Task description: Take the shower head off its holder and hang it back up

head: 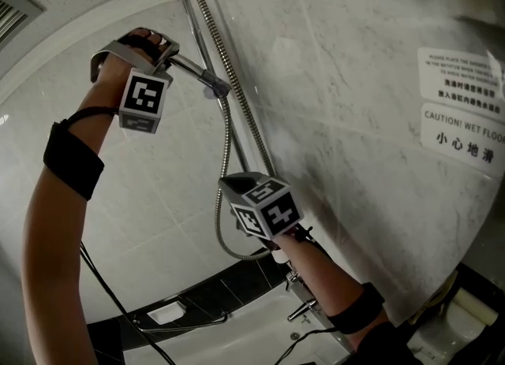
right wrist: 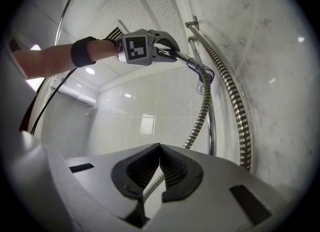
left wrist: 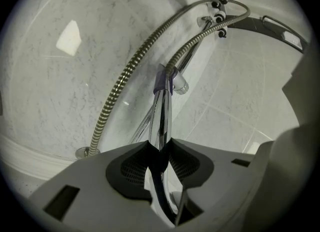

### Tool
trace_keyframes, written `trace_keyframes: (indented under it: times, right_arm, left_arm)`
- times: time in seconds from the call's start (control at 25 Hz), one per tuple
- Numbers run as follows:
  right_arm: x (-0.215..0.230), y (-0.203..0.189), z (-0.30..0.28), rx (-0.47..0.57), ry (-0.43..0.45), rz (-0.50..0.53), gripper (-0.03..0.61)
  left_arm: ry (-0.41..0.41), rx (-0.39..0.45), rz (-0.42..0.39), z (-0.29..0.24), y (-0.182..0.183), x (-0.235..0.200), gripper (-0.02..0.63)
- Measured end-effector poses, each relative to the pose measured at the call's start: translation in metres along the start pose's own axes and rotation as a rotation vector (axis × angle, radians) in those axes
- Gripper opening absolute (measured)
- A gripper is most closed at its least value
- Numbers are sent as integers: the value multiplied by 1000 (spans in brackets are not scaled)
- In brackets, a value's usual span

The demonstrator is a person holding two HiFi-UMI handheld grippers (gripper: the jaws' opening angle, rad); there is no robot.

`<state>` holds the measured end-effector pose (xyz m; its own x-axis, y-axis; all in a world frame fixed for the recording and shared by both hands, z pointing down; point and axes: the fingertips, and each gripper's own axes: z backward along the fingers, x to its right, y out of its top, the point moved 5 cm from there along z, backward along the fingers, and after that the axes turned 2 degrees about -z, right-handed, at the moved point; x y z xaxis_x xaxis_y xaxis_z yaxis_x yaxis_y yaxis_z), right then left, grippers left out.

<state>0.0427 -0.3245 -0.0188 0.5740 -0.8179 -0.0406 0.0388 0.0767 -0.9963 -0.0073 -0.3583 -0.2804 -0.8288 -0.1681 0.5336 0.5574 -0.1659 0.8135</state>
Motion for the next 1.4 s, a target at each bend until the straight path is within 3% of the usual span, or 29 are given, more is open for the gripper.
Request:
trace_keyframes:
  times: [0.16, 0.24, 0.36, 0.44, 0.56, 0.72, 0.8, 0.92, 1.2, 1.4]
  right_arm:
    - [-5, 1, -5, -1, 10, 17, 23]
    - [-7, 2, -10, 0, 19, 18, 23]
    - [-15, 9, -22, 15, 58, -17, 23]
    - [-27, 17, -29, 39, 89, -60, 23]
    - [-55, 23, -34, 66, 112, -66, 23]
    - [-93, 25, -38, 70, 144, -33, 23]
    - [-108, 24, -36, 70, 147, -11, 23]
    - [-124, 19, -33, 69, 151, -3, 23]
    - [-129, -3, -21, 61, 133, -43, 23]
    - [-140, -41, -18, 9, 134, -46, 23]
  left_arm:
    - [-30, 16, 15, -4, -5, -1, 115]
    - [-41, -66, 61, -1, -53, -3, 117]
    - [-16, -246, 3, 36, -157, -1, 114]
    - [-38, -275, -13, 71, -177, 7, 115]
    - [-58, -286, -6, 111, -179, 35, 115]
    - [-166, -284, 135, 157, -172, 86, 114]
    - [-187, -290, 170, 169, -174, 114, 115]
    - [-232, -288, 297, 195, -164, 146, 115]
    - [-306, -301, 520, 234, -131, 220, 115]
    - [-396, -310, 683, 266, -96, 293, 115]
